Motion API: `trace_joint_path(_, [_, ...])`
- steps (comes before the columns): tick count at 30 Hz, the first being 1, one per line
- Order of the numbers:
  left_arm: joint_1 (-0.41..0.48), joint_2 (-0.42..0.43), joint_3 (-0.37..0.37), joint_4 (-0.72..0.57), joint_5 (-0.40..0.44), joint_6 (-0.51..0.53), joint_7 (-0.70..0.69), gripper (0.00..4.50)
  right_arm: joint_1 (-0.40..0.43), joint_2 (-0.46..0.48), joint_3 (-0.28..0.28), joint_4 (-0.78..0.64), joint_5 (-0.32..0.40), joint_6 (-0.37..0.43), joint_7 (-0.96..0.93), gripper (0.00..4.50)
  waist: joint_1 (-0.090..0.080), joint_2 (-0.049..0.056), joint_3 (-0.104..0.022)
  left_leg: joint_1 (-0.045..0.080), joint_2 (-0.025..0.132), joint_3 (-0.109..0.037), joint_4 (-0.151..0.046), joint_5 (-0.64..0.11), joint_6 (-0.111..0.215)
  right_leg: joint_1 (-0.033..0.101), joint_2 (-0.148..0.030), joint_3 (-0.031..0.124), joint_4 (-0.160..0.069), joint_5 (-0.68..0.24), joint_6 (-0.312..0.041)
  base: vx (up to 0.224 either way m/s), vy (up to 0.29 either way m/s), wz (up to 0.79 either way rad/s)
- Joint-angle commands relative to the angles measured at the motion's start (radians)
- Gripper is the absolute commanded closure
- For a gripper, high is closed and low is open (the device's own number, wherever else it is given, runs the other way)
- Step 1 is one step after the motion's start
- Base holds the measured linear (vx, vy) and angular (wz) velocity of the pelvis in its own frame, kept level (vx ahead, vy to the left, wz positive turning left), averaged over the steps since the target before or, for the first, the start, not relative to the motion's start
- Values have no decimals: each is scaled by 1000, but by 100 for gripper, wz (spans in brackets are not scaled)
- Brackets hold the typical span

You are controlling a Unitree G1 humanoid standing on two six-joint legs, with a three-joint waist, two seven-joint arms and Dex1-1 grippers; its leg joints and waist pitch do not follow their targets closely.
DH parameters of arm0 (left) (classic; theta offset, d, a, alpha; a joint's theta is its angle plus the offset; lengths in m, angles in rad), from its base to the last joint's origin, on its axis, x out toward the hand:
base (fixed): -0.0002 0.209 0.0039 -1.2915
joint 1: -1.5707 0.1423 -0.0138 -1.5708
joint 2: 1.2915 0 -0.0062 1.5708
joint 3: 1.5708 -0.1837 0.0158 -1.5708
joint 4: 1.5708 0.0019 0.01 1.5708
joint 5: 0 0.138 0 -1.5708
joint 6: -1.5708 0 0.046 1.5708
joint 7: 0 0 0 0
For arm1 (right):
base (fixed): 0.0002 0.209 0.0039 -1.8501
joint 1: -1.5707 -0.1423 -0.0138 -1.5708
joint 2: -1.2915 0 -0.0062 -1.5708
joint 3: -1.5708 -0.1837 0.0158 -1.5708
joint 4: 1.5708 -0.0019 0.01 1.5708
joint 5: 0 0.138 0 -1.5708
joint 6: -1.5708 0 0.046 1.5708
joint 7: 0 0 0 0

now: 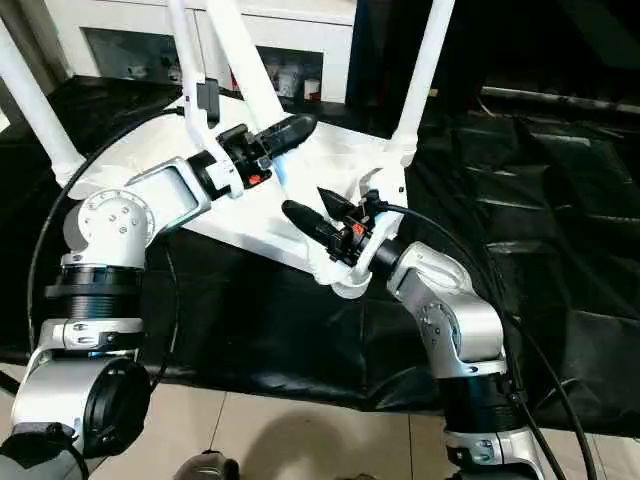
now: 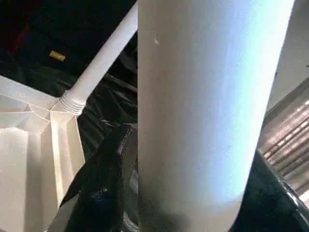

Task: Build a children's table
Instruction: Pick table leg

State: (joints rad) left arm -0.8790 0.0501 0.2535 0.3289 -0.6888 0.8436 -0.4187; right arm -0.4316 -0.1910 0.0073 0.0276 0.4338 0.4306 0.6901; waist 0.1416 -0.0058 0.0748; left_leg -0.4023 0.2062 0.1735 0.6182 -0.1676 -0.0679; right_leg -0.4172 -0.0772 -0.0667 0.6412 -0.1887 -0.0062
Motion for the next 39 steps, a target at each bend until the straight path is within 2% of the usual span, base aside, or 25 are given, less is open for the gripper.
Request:
trace_joint_path(1, [-15,6,8,25,30,-15,42,217,-23,-9,-1,-11,2,-23,7,263,-1,-12,-88,20,15,-3,-70,-115,10,62,-60,43,-76,-117,-178,0,0,0])
trace_joint_path(6, [-17,5,-4,27,35,-25,35,255,-27,-7,-2,-12,-9,-27,1,263,-2,-11,-89,20,15,-3,-70,-113,9,64,-59,43,-76,-109,-178,0,0,0])
trace_joint_path(8, [-15,23,-41,12,60,-45,5,261,-30,-9,2,-13,-16,-28,-10,263,-1,-11,-89,21,15,-3,-70,-110,10,63,-59,43,-75,-101,-180,0,0,0])
trace_joint_path(9, [-15,28,-49,9,65,-49,-2,265,-31,-9,2,-13,-15,-27,-10,207,-1,-11,-90,21,14,-3,-70,-107,12,64,-59,43,-74,-99,-180,0,0,0])
trace_joint_path(10, [-12,43,-78,-3,83,-58,-28,266,-34,-11,1,-12,-5,-12,-2,193,-3,-15,-90,21,15,-2,-70,-103,13,64,-58,43,-73,-93,-180,0,0,0])
trace_joint_path(11, [-10,55,-99,-14,95,-64,-48,266,-37,-14,0,-12,5,3,5,193,-1,-12,-90,21,16,-4,-71,-101,16,64,-59,43,-73,-96,-176,0,0,0])
trace_joint_path(12, [-10,65,-115,-34,96,-64,-77,266,-45,-21,-3,-8,11,26,7,186,-4,-14,-89,21,16,-3,-70,-101,16,63,-57,43,-72,-99,-170,0,0,0])
trace_joint_path(13, [-11,73,-125,-44,96,-64,-94,266,-51,-30,-1,-6,14,41,14,165,-4,-17,-89,22,16,-3,-71,-99,16,64,-58,43,-73,-102,-168,0,0,0])
trace_joint_path(16, [-13,112,-179,-75,110,-69,-173,266,-83,-64,-1,4,27,106,41,150,-3,-12,-89,24,17,-3,-71,-97,6,63,-58,44,-70,-107,-177,0,0,0])
trace_joint_path(17, [-12,122,-191,-88,104,-64,-200,266,-94,-78,0,8,38,138,53,141,-4,-18,-87,23,17,-1,-71,-99,5,63,-59,44,-70,-104,-181,0,0,0])
trace_joint_path(18, [-10,133,-204,-107,94,-59,-234,266,-105,-98,7,6,58,173,87,131,-3,-16,-88,25,17,-1,-71,-99,8,64,-59,44,-70,-103,-186,0,0,0])
trace_joint_path(19, [-10,136,-208,-114,90,-58,-247,266,-109,-106,10,5,66,187,101,121,-3,-16,-89,24,17,-1,-70,-95,7,64,-60,44,-68,-96,-188,0,0,0])
trace_joint_path(20, [-11,148,-221,-133,72,-47,-284,266,-122,-139,24,1,91,240,151,116,-2,-19,-89,23,17,0,-69,-88,8,64,-59,44,-66,-84,-192,0,0,0])
trace_joint_path(21, [-11,148,-221,-133,71,-46,-285,266,-122,-140,25,1,92,242,153,114,-1,-20,-90,24,17,0,-68,-83,12,66,-59,44,-65,-73,-198,0,0,0])
trace_joint_path(23, [-19,163,-238,-159,42,-30,-350,266,-139,-192,56,4,114,304,229,114,1,-21,-89,24,17,0,-68,-89,9,66,-60,43,-65,-83,-202,0,0,0])
trace_joint_path(24, [-20,167,-245,-166,38,-28,-370,266,-145,-206,67,6,120,322,250,114,1,-26,-88,22,17,1,-68,-89,7,67,-61,44,-65,-86,-202,0,0,0])
trace_joint_path(27, [-20,173,-255,-174,32,-25,-400,266,-156,-226,81,10,128,353,281,114,0,-29,-88,23,18,1,-68,-99,2,65,-62,44,-68,-112,-193,0,0,0])
trace_joint_path(30, [-17,176,-267,-183,28,-20,-430,266,-167,-242,97,23,118,363,304,114,1,-32,-87,23,18,2,-68,-103,-5,63,-63,45,-70,-138,-188,0,0,0])
trace_joint_path(31, [-10,182,-285,-194,32,-22,-450,266,-175,-246,99,34,120,367,312,114,0,-38,-87,22,18,2,-68,-103,-7,64,-63,45,-71,-144,-185,0,0,0])
trace_joint_path(33, [-4,185,-298,-201,36,-24,-461,266,-181,-246,97,41,128,374,320,114,1,-35,-86,23,19,2,-68,-106,-11,62,-63,45,-71,-157,-179,0,0,0])
trace_joint_path(35, [0,186,-304,-202,37,-22,-467,266,-185,-247,97,42,134,380,327,114,1,-35,-87,24,20,1,-69,-108,-14,62,-63,44,-70,-152,-179,0,0,0])
trace_joint_path(36, [3,188,-312,-200,44,-22,-473,266,-188,-252,99,41,141,388,340,114,0,-39,-87,24,19,1,-69,-104,-13,63,-62,44,-70,-145,-180,0,0,0])
trace_joint_path(39, [5,191,-320,-196,51,-26,-483,266,-187,-265,116,46,123,377,358,114,1,-38,-87,24,19,2,-68,-102,-14,62,-61,44,-70,-140,-179,0,0,0])
